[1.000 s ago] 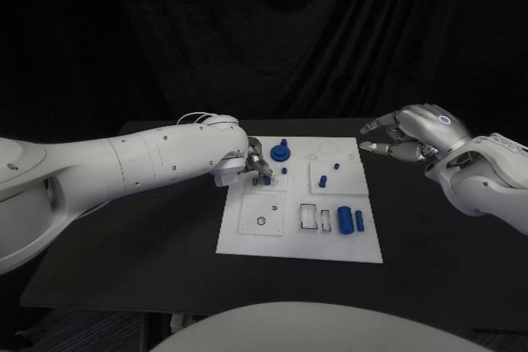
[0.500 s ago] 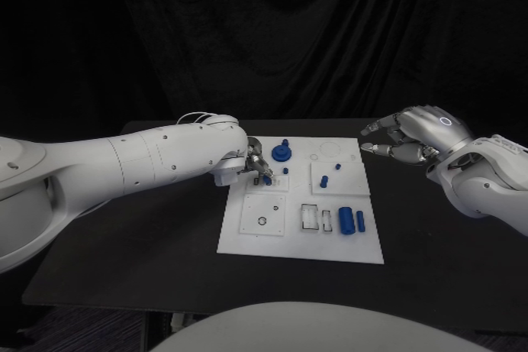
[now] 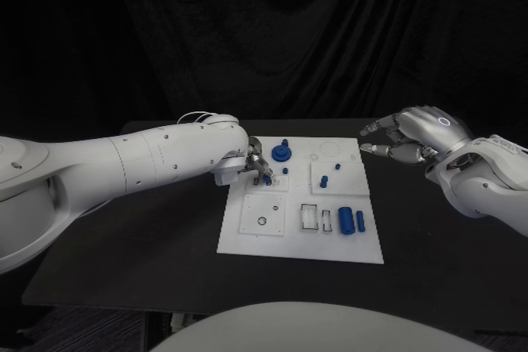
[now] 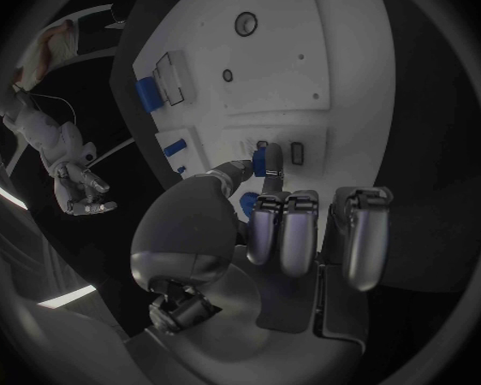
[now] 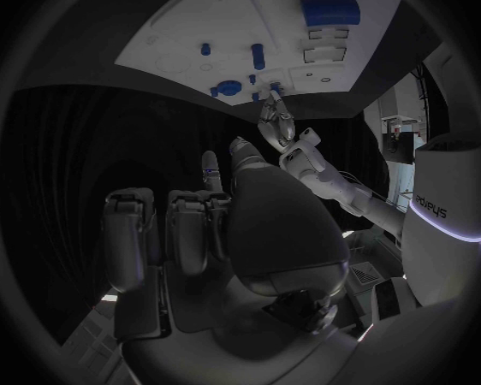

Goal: Assemble the parts on the task board

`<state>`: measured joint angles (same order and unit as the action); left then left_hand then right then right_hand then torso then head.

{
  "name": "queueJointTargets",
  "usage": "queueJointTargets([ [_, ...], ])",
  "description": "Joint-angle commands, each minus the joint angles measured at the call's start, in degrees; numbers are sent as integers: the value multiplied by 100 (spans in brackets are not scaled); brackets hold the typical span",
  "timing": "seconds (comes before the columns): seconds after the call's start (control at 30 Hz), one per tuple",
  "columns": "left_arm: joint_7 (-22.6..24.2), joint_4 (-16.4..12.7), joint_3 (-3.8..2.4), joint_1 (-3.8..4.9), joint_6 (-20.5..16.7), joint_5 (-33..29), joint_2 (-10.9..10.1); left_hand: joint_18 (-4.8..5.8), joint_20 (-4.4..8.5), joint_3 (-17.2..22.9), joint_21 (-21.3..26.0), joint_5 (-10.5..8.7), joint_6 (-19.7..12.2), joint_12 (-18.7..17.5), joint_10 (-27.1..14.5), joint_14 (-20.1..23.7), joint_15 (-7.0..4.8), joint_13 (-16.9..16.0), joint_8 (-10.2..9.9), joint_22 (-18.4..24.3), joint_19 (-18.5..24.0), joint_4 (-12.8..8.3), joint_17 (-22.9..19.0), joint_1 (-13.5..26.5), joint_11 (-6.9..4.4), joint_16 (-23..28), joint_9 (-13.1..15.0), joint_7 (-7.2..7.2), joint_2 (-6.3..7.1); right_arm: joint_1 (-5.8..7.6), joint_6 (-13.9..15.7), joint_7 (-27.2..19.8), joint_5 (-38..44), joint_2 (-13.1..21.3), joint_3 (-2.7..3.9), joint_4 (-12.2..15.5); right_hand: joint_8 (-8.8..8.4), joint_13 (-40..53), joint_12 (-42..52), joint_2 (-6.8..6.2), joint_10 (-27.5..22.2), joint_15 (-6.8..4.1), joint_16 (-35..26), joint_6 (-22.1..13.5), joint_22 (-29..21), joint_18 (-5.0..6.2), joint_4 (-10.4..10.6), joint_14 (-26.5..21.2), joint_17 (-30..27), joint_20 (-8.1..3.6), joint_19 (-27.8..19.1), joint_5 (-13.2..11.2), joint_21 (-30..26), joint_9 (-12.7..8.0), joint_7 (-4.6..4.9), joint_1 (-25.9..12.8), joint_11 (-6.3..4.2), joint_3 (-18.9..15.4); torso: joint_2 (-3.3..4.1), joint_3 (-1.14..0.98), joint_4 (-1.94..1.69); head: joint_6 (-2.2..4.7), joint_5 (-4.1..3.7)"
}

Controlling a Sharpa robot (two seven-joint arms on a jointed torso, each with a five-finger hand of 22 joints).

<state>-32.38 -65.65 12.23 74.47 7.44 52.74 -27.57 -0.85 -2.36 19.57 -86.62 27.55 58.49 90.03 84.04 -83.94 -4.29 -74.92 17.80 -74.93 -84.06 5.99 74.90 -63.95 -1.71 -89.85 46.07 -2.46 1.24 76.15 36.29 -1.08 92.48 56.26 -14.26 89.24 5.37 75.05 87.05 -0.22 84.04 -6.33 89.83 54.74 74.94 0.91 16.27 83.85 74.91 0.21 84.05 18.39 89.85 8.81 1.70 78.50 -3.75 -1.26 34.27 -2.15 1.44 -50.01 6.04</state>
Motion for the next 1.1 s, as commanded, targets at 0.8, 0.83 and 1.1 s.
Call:
queueJointTargets([
  [0.8, 90, -36, -4, -52, 139, 33, -8, -76, 10, 62, 47, -35, -5, -3, 596, -606, 5, -1508, -41, -997, -98, -34, 1510, 50, 6, -15, 27, 30, -28, -19, -13, 110, 33, 5, 6, -4, -47, 1120, -8, -5, 414, 32, 17, 48, 1506, -91, -6, 615, 1509, 40, 595, 21, 15, -12, 1, 48, 50, -37, 2, -3, 2, 1, 21],
  [0.83, 92, -39, -4, -53, 135, 33, -12, -76, 10, 62, 47, -35, -5, -3, 596, -606, 5, -1508, -41, -997, -98, -34, 1510, 50, 6, -15, 27, 30, -28, -19, -13, 110, 33, 6, 6, -4, -47, 1120, -8, -5, 414, 32, 17, 48, 1506, -91, -6, 615, 1509, 40, 595, 21, 15, -12, 1, 48, 50, -37, 1, -5, 2, 1, 24],
  [1.1, 96, -32, -3, -66, 106, 33, -29, -80, 10, 77, 58, -37, -8, -3, 596, -606, 6, -1508, -45, -984, -85, -48, 1510, 46, 7, -15, 36, 29, -25, -19, -16, 112, 33, 5, 6, -2, -47, 1120, -8, -5, 414, 32, 17, 48, 1506, -91, -6, 615, 1509, 40, 595, 21, 15, -12, 1, 48, 50, -37, 0, -2, 8, 1, 31],
])
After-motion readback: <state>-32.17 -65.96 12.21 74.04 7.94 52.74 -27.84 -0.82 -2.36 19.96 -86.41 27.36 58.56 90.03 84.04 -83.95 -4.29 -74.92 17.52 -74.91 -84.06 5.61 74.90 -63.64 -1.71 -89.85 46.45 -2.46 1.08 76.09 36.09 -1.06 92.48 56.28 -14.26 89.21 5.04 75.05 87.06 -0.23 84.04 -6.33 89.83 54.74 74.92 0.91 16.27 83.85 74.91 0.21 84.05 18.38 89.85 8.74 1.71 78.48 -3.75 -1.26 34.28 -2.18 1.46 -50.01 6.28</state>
